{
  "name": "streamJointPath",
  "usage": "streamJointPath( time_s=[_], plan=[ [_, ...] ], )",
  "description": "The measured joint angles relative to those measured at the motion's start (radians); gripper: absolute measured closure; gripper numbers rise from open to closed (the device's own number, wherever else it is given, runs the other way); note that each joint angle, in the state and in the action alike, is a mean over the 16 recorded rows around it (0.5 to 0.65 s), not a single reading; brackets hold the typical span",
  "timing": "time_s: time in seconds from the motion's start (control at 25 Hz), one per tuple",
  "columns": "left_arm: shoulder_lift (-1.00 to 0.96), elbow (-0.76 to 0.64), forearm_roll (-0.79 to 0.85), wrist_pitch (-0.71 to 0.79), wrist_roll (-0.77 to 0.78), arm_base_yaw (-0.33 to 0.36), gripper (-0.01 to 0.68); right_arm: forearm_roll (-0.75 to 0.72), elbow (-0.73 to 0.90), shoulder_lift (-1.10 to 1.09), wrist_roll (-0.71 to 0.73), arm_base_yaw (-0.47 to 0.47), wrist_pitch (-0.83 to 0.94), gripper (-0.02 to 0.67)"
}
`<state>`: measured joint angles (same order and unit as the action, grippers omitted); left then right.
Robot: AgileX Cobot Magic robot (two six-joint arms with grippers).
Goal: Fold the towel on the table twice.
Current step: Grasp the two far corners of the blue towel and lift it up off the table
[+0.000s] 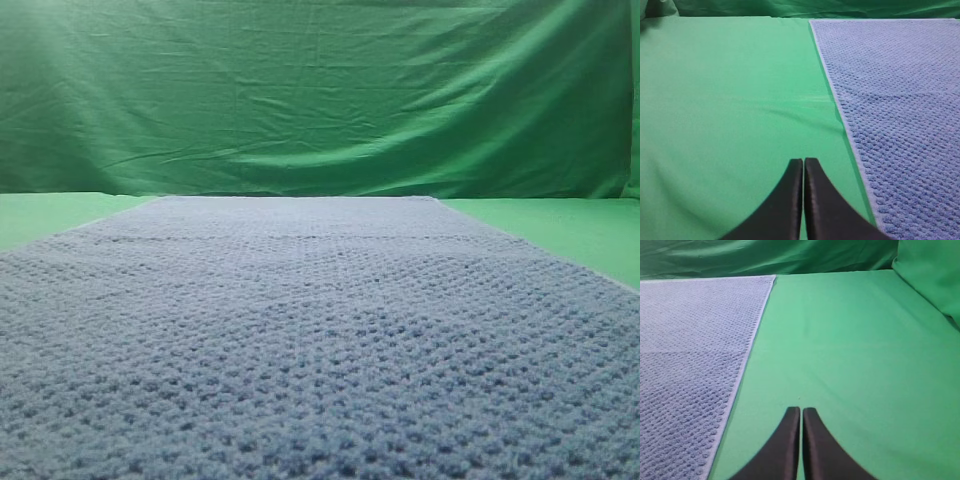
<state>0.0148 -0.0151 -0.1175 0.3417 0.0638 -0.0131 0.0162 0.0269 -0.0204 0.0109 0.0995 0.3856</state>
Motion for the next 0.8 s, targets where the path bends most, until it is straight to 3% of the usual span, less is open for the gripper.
streamJointPath(
  time_s=[0.8],
  plan=[
    [0.0,0.0,0.0,0.0,0.0,0.0,0.673,0.001,0.0,0.0,0.0,0.0,0.0,0.649]
  ],
)
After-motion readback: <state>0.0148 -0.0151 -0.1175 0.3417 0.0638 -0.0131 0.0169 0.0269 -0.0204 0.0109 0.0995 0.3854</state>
